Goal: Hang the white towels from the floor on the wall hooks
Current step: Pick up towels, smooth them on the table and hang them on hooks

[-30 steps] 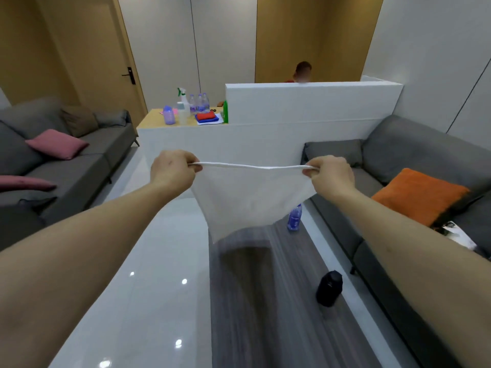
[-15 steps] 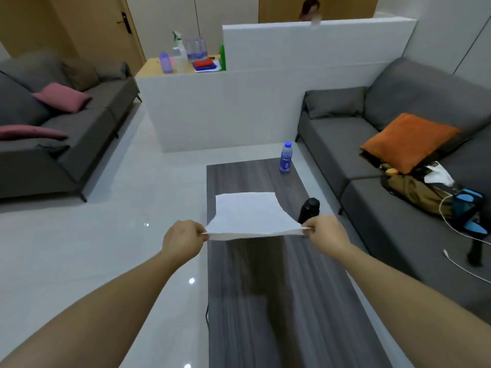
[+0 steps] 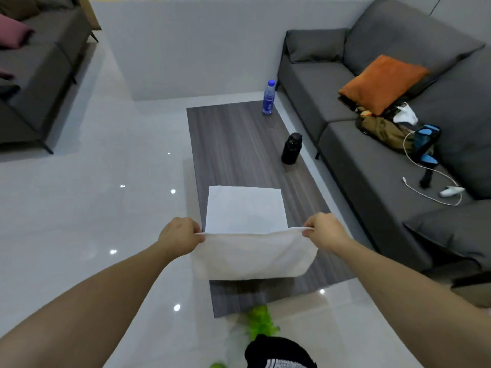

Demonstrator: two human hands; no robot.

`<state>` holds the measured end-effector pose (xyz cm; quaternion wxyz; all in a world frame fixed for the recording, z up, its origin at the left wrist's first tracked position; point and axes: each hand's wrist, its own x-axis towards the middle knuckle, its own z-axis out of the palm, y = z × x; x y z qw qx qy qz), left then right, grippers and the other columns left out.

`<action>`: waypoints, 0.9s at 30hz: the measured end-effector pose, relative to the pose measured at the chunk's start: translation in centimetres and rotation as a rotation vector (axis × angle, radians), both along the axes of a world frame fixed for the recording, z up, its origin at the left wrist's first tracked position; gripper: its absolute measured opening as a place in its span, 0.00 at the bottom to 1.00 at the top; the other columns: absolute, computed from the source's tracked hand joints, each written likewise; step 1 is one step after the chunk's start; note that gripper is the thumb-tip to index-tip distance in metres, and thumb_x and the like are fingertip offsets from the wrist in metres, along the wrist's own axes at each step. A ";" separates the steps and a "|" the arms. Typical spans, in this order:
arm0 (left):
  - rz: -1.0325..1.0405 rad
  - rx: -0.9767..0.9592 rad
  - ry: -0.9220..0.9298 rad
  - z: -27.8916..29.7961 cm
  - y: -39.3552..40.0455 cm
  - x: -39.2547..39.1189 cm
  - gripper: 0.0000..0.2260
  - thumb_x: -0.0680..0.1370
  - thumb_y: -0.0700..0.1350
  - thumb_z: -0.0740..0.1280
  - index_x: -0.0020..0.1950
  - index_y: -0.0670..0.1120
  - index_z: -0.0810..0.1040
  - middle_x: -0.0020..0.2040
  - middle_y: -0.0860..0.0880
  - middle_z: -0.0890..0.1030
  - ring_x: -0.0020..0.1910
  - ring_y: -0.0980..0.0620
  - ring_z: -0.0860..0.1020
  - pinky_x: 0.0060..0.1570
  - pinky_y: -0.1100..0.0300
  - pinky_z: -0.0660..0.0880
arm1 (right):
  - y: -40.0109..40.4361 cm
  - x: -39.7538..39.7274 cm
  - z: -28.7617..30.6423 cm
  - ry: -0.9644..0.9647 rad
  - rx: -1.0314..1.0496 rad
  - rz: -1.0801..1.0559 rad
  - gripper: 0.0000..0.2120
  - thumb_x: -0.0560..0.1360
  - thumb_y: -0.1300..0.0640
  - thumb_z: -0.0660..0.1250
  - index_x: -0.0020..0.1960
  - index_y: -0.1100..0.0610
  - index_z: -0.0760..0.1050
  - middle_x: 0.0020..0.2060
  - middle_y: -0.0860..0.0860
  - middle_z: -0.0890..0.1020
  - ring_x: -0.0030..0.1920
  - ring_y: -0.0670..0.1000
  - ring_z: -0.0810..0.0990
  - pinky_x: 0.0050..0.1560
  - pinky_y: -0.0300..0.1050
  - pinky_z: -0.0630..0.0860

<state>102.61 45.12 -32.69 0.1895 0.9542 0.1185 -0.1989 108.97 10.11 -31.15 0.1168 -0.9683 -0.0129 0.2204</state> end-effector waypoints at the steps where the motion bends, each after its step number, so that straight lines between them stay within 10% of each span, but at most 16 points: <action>1: 0.000 0.000 -0.004 -0.2 0.1 0.3 0.08 0.77 0.52 0.69 0.47 0.48 0.83 0.46 0.48 0.83 0.47 0.48 0.79 0.46 0.58 0.75 | 0.0 0.1 -0.3 -0.003 -0.005 -0.006 0.07 0.77 0.52 0.68 0.49 0.53 0.83 0.38 0.49 0.82 0.40 0.50 0.81 0.47 0.51 0.82; 14: 0.127 0.054 0.040 -6.7 0.6 16.5 0.08 0.77 0.51 0.65 0.46 0.50 0.83 0.45 0.47 0.82 0.48 0.45 0.78 0.46 0.56 0.76 | 1.9 16.4 -8.3 0.088 0.033 -0.086 0.08 0.76 0.53 0.68 0.42 0.57 0.80 0.42 0.56 0.83 0.45 0.58 0.81 0.42 0.47 0.78; 20: 0.250 0.102 0.005 -13.1 0.6 24.6 0.09 0.77 0.44 0.65 0.54 0.45 0.81 0.51 0.45 0.82 0.51 0.42 0.78 0.45 0.57 0.73 | 1.9 24.3 -15.4 0.070 0.026 -0.160 0.10 0.78 0.55 0.64 0.57 0.55 0.80 0.51 0.57 0.83 0.51 0.61 0.81 0.43 0.45 0.75; 27: 0.387 -0.004 0.316 -22.6 -0.9 19.8 0.18 0.77 0.49 0.67 0.65 0.44 0.77 0.61 0.43 0.80 0.60 0.41 0.77 0.58 0.52 0.73 | -0.1 19.4 -25.3 0.385 0.049 -0.347 0.11 0.76 0.52 0.64 0.53 0.53 0.81 0.51 0.56 0.84 0.54 0.59 0.82 0.51 0.45 0.76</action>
